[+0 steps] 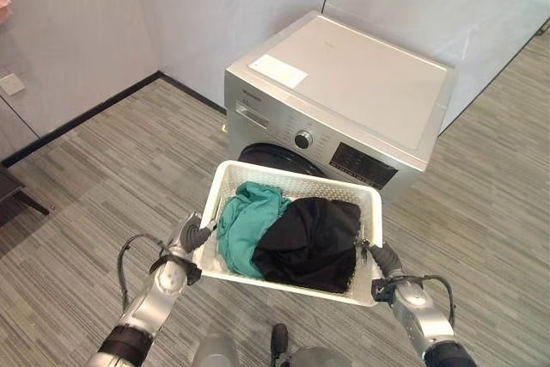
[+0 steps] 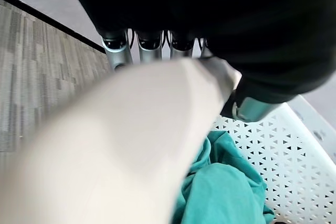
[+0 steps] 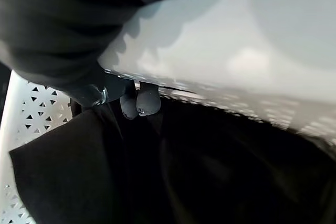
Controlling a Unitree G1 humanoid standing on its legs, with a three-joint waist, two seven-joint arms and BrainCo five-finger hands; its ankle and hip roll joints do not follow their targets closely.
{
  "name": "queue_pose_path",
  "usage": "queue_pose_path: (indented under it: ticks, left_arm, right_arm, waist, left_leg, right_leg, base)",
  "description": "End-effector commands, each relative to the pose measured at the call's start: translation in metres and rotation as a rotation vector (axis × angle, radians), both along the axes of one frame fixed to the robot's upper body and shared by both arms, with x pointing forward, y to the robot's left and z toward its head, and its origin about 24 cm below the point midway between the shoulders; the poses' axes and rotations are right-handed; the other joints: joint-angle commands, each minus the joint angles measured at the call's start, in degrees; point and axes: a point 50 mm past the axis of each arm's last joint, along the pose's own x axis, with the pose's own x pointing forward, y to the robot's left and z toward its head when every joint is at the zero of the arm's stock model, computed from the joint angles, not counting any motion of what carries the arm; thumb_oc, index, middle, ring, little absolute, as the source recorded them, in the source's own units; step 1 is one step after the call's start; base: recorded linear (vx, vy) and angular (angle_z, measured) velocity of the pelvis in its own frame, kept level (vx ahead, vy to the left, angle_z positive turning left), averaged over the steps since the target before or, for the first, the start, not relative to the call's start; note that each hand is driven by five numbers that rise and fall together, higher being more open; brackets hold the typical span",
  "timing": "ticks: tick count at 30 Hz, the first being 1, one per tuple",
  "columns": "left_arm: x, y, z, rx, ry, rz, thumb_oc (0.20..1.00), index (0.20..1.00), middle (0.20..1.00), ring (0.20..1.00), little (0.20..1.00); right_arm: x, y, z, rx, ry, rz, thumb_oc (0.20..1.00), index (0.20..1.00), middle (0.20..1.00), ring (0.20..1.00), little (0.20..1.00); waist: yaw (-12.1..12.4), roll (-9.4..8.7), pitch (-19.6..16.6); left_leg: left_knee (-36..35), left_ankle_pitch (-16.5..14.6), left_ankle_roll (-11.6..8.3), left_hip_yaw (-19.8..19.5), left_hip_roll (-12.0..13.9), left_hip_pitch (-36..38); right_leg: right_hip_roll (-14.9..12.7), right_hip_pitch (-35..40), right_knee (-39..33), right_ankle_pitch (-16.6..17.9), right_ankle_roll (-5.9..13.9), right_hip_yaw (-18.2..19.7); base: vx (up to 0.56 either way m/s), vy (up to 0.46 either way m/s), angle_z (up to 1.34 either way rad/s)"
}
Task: Grab the laundry basket,head to the washer,open it,put in the laundry and shut it.
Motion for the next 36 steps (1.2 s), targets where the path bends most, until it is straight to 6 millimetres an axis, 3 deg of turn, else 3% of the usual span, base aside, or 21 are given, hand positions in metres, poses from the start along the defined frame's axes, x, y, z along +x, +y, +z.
queue_pose_path:
  ticks: [1,3,9,11,15,17,18,19,20,21,23,24,26,28,30,33,34,36]
  left_arm:
    - [0.011,0.051,0.042,0.074,-0.248,0.239,0.200,0.200,0.200,0.200,0.200]
    - [-0.007,0.053,0.030,0.098,-0.227,0.242,0.200,0.200,0.200,0.200,0.200]
    - [-0.036,0.061,0.019,0.088,-0.212,0.288,0.200,0.200,0.200,0.200,0.200]
    - [-0.050,0.061,0.020,0.094,-0.235,0.294,0.200,0.200,0.200,0.200,0.200]
    - [-0.067,0.070,0.028,0.111,-0.300,0.359,0.200,0.200,0.200,0.200,0.200]
    - [-0.071,0.074,0.034,0.126,-0.333,0.373,0.200,0.200,0.200,0.200,0.200]
    - [-0.082,0.076,0.036,0.154,-0.339,0.375,0.200,0.200,0.200,0.200,0.200]
    - [-0.087,0.077,0.035,0.170,-0.333,0.372,0.200,0.200,0.200,0.200,0.200]
    - [-0.087,0.077,0.035,0.170,-0.333,0.372,0.200,0.200,0.200,0.200,0.200]
    - [-0.086,0.075,0.035,0.175,-0.334,0.373,0.200,0.200,0.200,0.200,0.200]
    - [-0.087,0.075,0.036,0.186,-0.338,0.371,0.200,0.200,0.200,0.200,0.200]
    - [-0.085,0.073,0.037,0.181,-0.342,0.365,0.200,0.200,0.200,0.200,0.200]
    - [-0.082,0.067,0.042,0.200,-0.363,0.322,0.200,0.200,0.200,0.200,0.200]
    - [-0.071,0.061,0.063,0.219,-0.457,0.279,0.200,0.200,0.200,0.200,0.200]
    - [-0.067,0.061,0.084,0.234,-0.550,0.276,0.200,0.200,0.200,0.200,0.200]
    - [-0.064,0.061,0.111,0.224,-0.667,0.277,0.200,0.200,0.200,0.200,0.200]
    - [-0.063,0.062,0.121,0.227,-0.708,0.281,0.200,0.200,0.200,0.200,0.200]
    - [-0.062,0.062,0.142,0.223,-0.797,0.280,0.200,0.200,0.200,0.200,0.200]
  right_arm:
    - [-0.038,-0.048,-0.002,-0.117,0.015,-0.148,0.200,0.200,0.200,0.200,0.200]
    - [-0.059,-0.027,-0.020,-0.034,0.076,-0.102,0.200,0.200,0.200,0.200,0.200]
    - [-0.078,-0.020,-0.025,-0.023,0.111,-0.070,0.200,0.200,0.200,0.200,0.200]
    - [-0.076,-0.025,-0.013,-0.079,0.066,-0.039,0.200,0.200,0.200,0.200,0.200]
    - [-0.063,-0.029,0.009,-0.164,-0.030,0.005,0.200,0.200,0.200,0.200,0.200]
    - [-0.055,-0.027,0.016,-0.199,-0.067,0.025,0.200,0.200,0.200,0.200,0.200]
    - [-0.055,-0.025,0.021,-0.225,-0.091,0.054,0.200,0.200,0.200,0.200,0.200]
    - [-0.054,-0.023,0.023,-0.228,-0.098,0.067,0.200,0.200,0.200,0.200,0.200]
    - [-0.054,-0.023,0.023,-0.228,-0.098,0.067,0.200,0.200,0.200,0.200,0.200]
    - [-0.046,-0.021,0.031,-0.268,-0.138,0.097,0.200,0.200,0.200,0.200,0.200]
    - [-0.043,-0.022,0.037,-0.311,-0.158,0.123,0.200,0.200,0.200,0.200,0.200]
    - [-0.030,-0.020,0.059,-0.424,-0.256,0.193,0.200,0.200,0.200,0.200,0.200]
    - [-0.026,-0.020,0.077,-0.467,-0.328,0.227,0.200,0.200,0.200,0.200,0.200]
    - [-0.025,-0.027,0.106,-0.541,-0.432,0.236,0.200,0.200,0.200,0.200,0.200]
    - [-0.022,-0.029,0.128,-0.561,-0.517,0.236,0.200,0.200,0.200,0.200,0.200]
    - [-0.016,-0.025,0.146,-0.556,-0.595,0.242,0.200,0.200,0.200,0.200,0.200]
    - [-0.016,-0.024,0.157,-0.561,-0.641,0.242,0.200,0.200,0.200,0.200,0.200]
    - [-0.016,-0.022,0.172,-0.549,-0.708,0.254,0.200,0.200,0.200,0.200,0.200]
  waist:
    - [0.3,1.39,-2.4]
    - [0.1,1.70,-2.3]
    - [0.4,2.10,-0.1]
    - [0.0,2.58,1.2]
    - [0.7,2.28,3.1]
    - [1.9,2.68,4.1]
    - [2.7,3.16,3.8]
    - [3.3,3.18,3.2]
    - [3.3,3.18,3.2]
    - [7.0,1.09,1.7]
    - [7.9,0.71,1.7]
    - [9.2,0.14,2.0]
    - [9.1,0.33,2.5]
    - [7.9,1.25,4.2]
    - [6.9,1.31,5.5]
    - [6.5,1.19,4.1]
    - [6.2,1.59,3.8]
    - [5.6,1.79,2.7]
  left_leg:
    - [-16.9,3.5,0.04,-0.7,-1.0,6.6]
    - [-17.7,3.7,-0.08,-0.5,-1.0,8.2]
    - [-16.8,2.3,0.59,0.2,-2.2,8.7]
    - [-18.1,1.1,1.69,-0.6,-3.8,9.4]
    - [-17.3,0.6,3.05,4.0,-4.1,8.0]
    - [-16.3,1.5,3.56,5.6,-3.9,6.0]
    - [-16.2,3.0,4.36,5.7,-3.8,4.6]
    - [-16.2,4.3,4.60,5.6,-3.8,3.4]
    - [-16.2,4.3,4.60,5.6,-3.8,3.4]
    - [-15.2,6.1,4.03,4.3,-4.9,-2.0]
    - [-15.5,7.4,3.68,4.6,-4.3,-3.2]
    - [-16.1,9.6,3.06,5.0,-3.0,-4.6]
    - [-18.5,12.0,2.26,4.3,-1.8,-4.9]
    - [-21.1,14.4,0.66,3.9,-1.1,-5.1]
    - [-19.7,12.6,-0.03,3.4,-1.0,-4.6]
    - [-19.6,10.1,0.32,0.3,-1.3,-1.6]
    - [-20.2,12.1,0.16,-0.3,-1.0,-1.7]
    - [-21.6,12.7,0.22,-0.6,-1.2,-1.5]
  right_leg:
    - [-2.3,-3.4,5.7,-4.7,9.09,4.0]
    - [-2.2,-3.8,6.0,-4.8,8.96,5.5]
    - [-3.0,-6.0,6.5,-3.9,9.91,8.4]
    - [-3.5,-9.0,7.0,-1.8,11.67,10.9]
    - [-4.3,-14.0,8.1,1.2,14.47,11.5]
    - [-3.8,-13.3,14.1,-2.6,13.26,7.2]
    - [-2.6,-11.3,22.6,-7.1,11.57,5.5]
    - [-1.7,-10.2,26.7,-8.8,10.79,6.0]
    - [-1.7,-10.2,26.7,-8.8,10.79,6.0]
    - [-0.7,-1.4,20.6,-14.0,9.11,7.1]
    - [-0.3,-1.0,18.6,-14.1,8.35,8.0]
    - [0.7,0.4,13.9,-15.9,6.76,8.2]
    - [2.1,-0.2,11.6,-15.5,6.00,7.8]
    - [2.8,-0.7,9.9,-14.2,5.85,4.9]
    - [2.2,-1.6,10.3,-13.4,5.80,3.8]
    - [1.9,-1.9,10.2,-13.6,5.98,3.7]
    - [2.4,-1.9,10.1,-13.4,5.89,3.4]
    - [2.7,-1.6,9.8,-13.3,5.73,3.3]
  base:
    - [0.17,0.109,-0.28]
    - [0.06,0.107,-1.01]
    - [-0.09,0.134,-0.70]
    - [-0.23,0.209,-0.09]
    - [-0.27,0.119,-0.64]
    - [-0.34,0.030,-0.67]
    - [-0.33,-0.009,-0.41]
    - [-0.26,-0.025,-0.11]
    - [-0.33,-0.261,0.14]
    - [-0.34,-0.308,0.07]
    - [-0.31,-0.282,-0.14]
    - [-0.27,-0.269,-0.23]
    - [-0.28,-0.279,-0.11]
    - [-0.33,-0.240,0.15]
    - [-0.30,-0.137,0.62]
    - [-0.10,-0.059,0.08]
    - [-0.02,-0.044,0.02]
    - [-0.01,-0.024,0.08]
